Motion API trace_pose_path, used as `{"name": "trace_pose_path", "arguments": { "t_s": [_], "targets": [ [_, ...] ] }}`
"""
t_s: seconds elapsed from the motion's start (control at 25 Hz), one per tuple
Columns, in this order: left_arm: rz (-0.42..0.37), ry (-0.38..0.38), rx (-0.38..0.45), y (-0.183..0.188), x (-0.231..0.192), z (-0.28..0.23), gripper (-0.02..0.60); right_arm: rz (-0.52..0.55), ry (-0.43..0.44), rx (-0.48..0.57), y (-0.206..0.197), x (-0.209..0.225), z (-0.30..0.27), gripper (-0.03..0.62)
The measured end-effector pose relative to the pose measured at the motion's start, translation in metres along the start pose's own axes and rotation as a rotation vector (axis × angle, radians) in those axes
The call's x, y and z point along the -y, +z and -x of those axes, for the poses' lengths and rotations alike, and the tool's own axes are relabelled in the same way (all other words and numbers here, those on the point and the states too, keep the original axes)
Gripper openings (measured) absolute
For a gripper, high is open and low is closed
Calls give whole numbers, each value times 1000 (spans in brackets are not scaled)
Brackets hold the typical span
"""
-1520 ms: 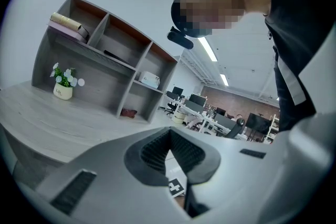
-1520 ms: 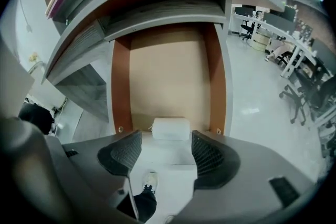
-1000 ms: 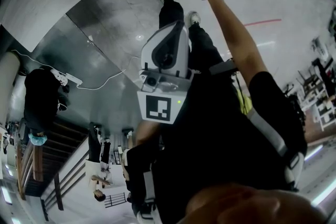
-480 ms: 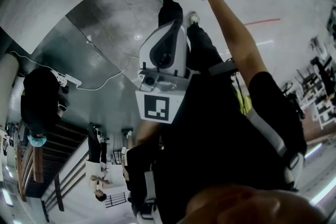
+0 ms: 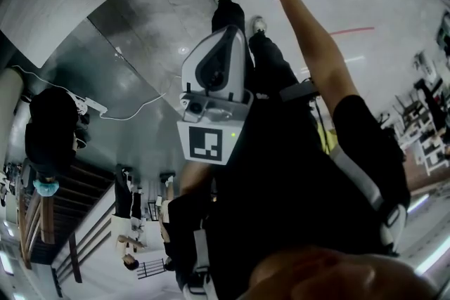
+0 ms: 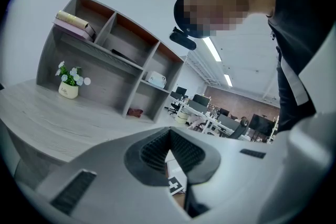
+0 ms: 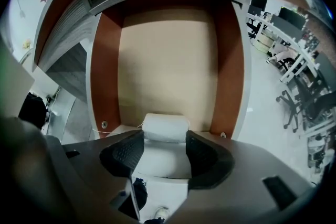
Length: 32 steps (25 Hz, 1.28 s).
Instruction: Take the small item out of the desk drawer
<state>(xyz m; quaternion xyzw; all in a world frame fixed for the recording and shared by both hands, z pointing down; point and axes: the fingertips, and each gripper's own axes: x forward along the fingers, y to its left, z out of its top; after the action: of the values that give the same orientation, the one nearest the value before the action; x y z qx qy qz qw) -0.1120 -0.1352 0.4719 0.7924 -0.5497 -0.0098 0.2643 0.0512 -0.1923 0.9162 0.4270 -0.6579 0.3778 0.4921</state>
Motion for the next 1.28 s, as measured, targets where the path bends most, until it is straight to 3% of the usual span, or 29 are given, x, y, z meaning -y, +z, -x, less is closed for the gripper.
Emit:
{"name": "trace_pose_path", "arguments": {
  "t_s": [0.48, 1.12, 1.28],
  "targets": [
    [-11, -15, -3, 0, 9, 8, -2, 21, -82, 59, 9, 16, 14, 245],
    [-73, -83, 47, 51, 32, 31, -2, -19, -66, 125, 24, -3, 81, 245],
    [-78, -78, 67, 61, 38, 37, -2, -54, 5, 115, 27, -21, 91, 245]
  ]
}}
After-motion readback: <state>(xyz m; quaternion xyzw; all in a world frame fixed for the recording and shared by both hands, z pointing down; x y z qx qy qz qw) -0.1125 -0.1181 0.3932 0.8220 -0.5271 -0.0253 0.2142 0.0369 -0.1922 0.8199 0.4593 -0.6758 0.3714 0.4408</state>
